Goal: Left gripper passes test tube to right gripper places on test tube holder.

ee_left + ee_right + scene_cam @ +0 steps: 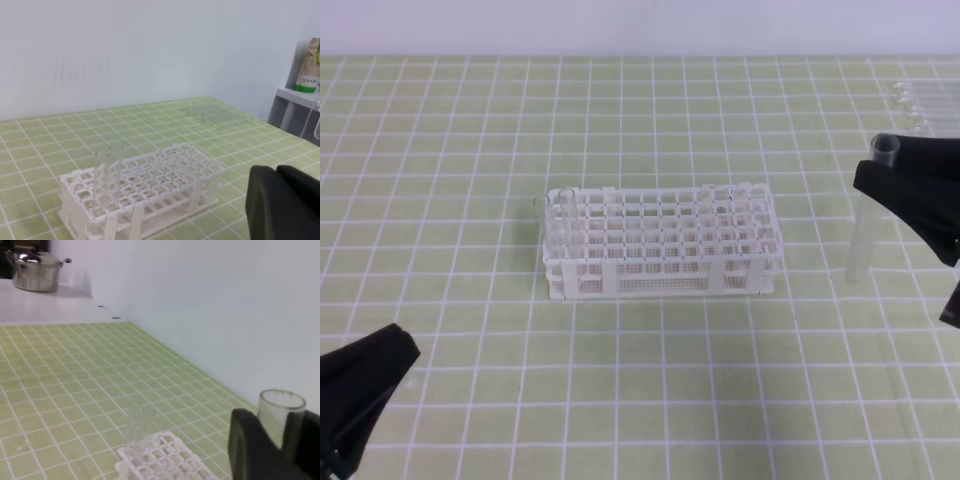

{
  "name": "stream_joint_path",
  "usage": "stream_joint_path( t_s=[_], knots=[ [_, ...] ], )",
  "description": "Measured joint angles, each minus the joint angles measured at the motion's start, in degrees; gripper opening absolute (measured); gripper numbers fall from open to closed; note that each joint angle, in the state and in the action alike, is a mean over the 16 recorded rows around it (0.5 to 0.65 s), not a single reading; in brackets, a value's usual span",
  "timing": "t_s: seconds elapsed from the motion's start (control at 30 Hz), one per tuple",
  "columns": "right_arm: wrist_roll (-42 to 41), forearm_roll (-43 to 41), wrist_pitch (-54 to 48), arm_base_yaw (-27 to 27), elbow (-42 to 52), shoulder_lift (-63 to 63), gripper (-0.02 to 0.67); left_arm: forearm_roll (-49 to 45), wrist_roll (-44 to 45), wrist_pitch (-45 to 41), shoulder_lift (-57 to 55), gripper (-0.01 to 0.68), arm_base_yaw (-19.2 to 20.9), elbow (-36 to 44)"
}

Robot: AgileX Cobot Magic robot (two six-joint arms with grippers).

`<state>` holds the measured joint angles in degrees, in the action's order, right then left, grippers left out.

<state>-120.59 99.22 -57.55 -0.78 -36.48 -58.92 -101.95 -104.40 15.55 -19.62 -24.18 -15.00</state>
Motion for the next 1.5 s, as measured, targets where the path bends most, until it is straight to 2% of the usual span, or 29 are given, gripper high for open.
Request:
stream_joint_path(
  t_s=[0.37, 0.6, 0.77, 1.07, 1.2, 1.33, 1.5],
  knots=[
    [1.04, -0.39, 7.71, 0.34, -1.37, 0.0, 0.104, -0.11, -0.04, -0.11, 0.0, -0.001, 0.0, 0.0],
    [10.05, -6.31, 21.16, 4.92, -6.54, -0.14, 0.104, 0.01, -0.08, -0.14, 0.09, -0.001, -0.01, 0.0],
    [26.34, -18.08, 33.27, 12.24, -11.91, -1.54, 0.104, 0.5, -0.09, 0.03, 0.27, -0.001, -0.02, 0.0],
    [72.28, -54.58, 58.74, 29.62, -18.04, -9.82, 0.104, 0.5, -0.12, -0.02, 0.18, -0.001, -0.01, 0.0],
    [88.48, -68.25, 69.77, 35.81, -18.83, -15.65, 0.104, 0.26, -0.1, -0.21, 0.09, -0.001, -0.01, 0.0],
    [98.19, -77.0, 80.42, 40.25, -18.93, -21.59, 0.104, 0.02, 0.32, -0.59, 0.0, -0.001, 0.0, 0.14],
    [103.13, -81.34, 90.82, 43.26, -18.96, -27.98, 0.104, 0.16, 1.11, -1.55, 0.08, -0.001, -0.01, 0.81]
  ],
)
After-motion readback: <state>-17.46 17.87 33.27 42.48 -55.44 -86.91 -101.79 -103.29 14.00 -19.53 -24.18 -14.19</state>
